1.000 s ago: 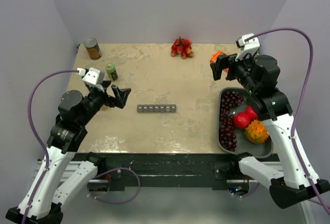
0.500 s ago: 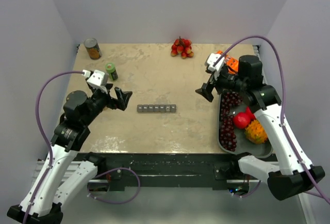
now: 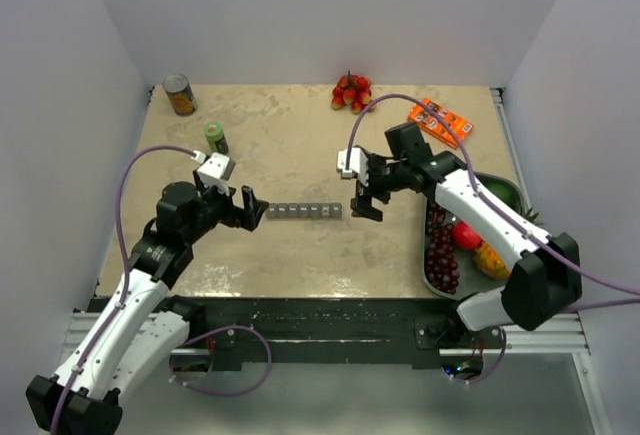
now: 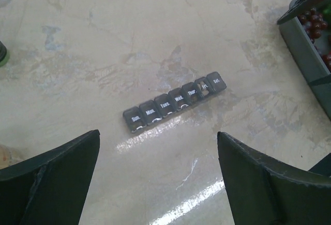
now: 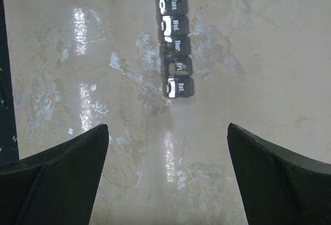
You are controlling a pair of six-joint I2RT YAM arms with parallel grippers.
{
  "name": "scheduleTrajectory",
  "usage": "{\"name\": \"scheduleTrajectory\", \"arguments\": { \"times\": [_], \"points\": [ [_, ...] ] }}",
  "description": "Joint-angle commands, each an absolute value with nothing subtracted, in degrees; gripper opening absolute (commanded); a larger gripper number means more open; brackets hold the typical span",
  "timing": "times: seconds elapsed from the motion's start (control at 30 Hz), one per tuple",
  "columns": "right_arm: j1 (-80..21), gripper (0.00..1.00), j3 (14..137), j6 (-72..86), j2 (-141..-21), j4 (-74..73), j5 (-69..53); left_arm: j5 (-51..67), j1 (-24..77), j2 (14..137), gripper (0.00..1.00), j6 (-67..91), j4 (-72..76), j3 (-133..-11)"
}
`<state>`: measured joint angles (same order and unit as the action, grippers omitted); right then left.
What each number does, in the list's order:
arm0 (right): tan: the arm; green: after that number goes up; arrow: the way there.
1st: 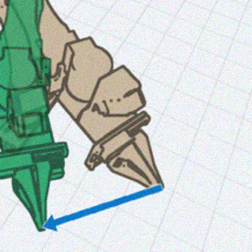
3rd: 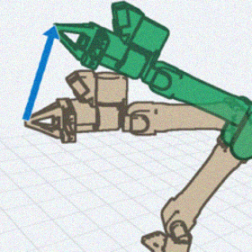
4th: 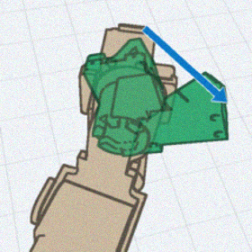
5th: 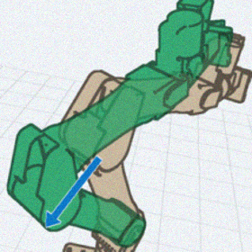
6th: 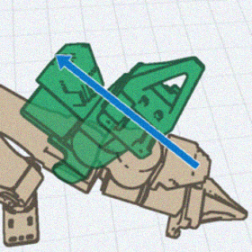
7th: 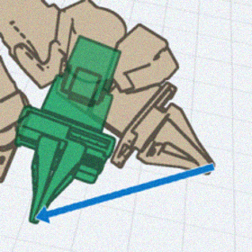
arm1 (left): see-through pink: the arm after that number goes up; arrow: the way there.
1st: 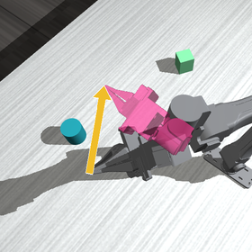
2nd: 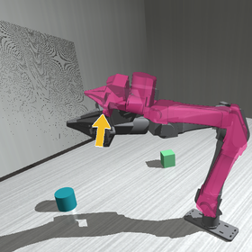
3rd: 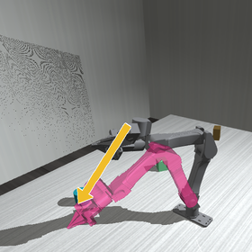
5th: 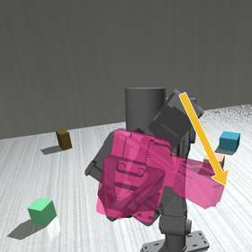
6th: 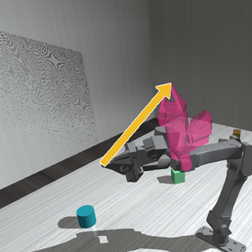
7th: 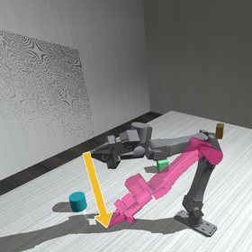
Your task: Sort the pills into containers
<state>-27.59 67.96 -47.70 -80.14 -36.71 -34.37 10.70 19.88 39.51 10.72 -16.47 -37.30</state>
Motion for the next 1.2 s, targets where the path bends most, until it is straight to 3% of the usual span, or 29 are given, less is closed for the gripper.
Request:
{"name": "scheduleTrajectory", "arguments": {
  "times": [0.0, 0.2, 0.33, 0.7, 1.17],
  "points": [
    [-31.0, 0.99, 70.1, -51.2, -85.8, -35.5, -30.7, 13.4, 19.4, 39.8, 0.99, 13.0, -10.4, -34.0],
    [-36.6, 0.99, 75.1, -50.7, -94.0, -33.5, -29.4, 13.5, 19.4, 43.8, 0.97, 20.5, -6.1, -31.5],
    [-38.5, 0.99, 80.4, -47.8, -102.6, -32.5, -30.1, 12.7, 19.2, 47.4, 0.9, 25.8, -5.0, -30.5],
    [-42.9, 0.94, 89.5, -43.8, -115.3, -30.7, -26.0, 4.7, 19.2, 44.5, 0.9, 34.2, -5.6, -25.8],
    [-43.6, 0.9, 96.9, -33.1, -120.1, -30.8, -28.5, 0.2, 19.2, 43.0, 0.9, 38.0, -9.8, -26.0]
  ]
}}
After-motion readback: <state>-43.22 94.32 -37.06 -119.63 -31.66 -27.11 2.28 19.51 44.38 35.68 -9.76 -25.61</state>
